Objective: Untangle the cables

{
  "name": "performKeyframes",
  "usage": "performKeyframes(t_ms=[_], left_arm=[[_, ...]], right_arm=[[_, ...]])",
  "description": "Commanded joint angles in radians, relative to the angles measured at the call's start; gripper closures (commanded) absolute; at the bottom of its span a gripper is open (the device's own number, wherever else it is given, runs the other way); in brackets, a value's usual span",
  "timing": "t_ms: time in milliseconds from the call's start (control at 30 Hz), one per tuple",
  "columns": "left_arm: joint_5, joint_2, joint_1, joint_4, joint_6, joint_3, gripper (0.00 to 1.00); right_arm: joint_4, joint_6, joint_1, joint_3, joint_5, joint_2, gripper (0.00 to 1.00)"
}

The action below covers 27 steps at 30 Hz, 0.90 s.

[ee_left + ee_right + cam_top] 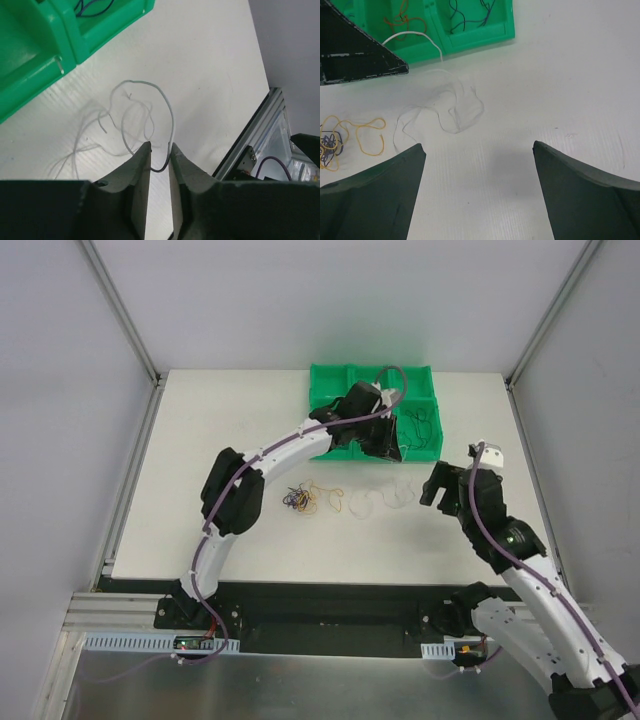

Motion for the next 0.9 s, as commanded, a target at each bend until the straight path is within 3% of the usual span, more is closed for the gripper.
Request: performKeyframes(t_ms=[0,67,200,467,633,867], left_arm=[[-0.031,-0.054,-0.005,-0.052,0.012,0.022,0.72],[-0.038,-0.106,-0.005,-0.055,0.026,-0.036,0.6],[-0.019,-0.217,-0.002,-0.055,0.041,-0.159,0.45],[0.076,-0.43,0.009,-0.055,0.104,-0.302,0.38],[0.129,-0.568,0.067,-0.075,0.181,-0.339,0.32],[-0.078,-0.72,0.093,-0.129,0.425,-0.415,0.3]], right_arm=[[0.056,0.042,-0.143,-0.005,-0.248,0.06,0.08],[0.085,0.05,-0.225,-0.019,-0.356,0.078,0.08],[0.13,0.068,-0.343,-0.037,-0.54,0.149,0.08],[0.161,0.022,-0.394,0.058,-0.704,0.411,0.06],[0.125,-0.018,-0.395,0.189,-0.675,0.627,0.06],[0.076,0.007,-0.357,0.323,-0.698,0.842,0.13]])
